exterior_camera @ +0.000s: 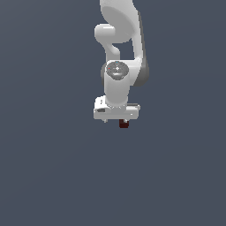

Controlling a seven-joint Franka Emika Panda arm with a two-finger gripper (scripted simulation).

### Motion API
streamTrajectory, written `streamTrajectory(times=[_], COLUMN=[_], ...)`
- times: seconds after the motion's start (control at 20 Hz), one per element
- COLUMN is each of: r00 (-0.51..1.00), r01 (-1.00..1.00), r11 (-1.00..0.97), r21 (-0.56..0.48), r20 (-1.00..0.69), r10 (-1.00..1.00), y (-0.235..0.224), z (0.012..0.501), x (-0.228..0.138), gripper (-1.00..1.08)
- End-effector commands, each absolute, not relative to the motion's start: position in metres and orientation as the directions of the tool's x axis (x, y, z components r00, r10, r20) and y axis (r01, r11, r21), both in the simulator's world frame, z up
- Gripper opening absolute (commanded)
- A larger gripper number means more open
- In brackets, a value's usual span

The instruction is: Pick up the object and move it to a goal position.

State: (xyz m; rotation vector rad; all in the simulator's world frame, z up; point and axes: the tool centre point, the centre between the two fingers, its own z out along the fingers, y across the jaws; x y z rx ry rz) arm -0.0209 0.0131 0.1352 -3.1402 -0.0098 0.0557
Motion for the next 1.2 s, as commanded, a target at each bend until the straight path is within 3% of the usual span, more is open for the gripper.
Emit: streamTrajectory(times=[0.0, 0.65, 1.15], r00=[0.999, 0.999, 0.999], r01=[0.010, 0.036, 0.041], r11=[-1.000, -0.999, -0.999], r21=[0.000, 0.000, 0.000], r20=[-0.032, -0.005, -0.001], r10=[0.010, 0.036, 0.041], y=[0.019, 0.058, 0.064], z=[0.128, 0.085, 0.077], x=[-0.028, -0.084, -0.096], gripper=[1.00, 1.00, 1.00])
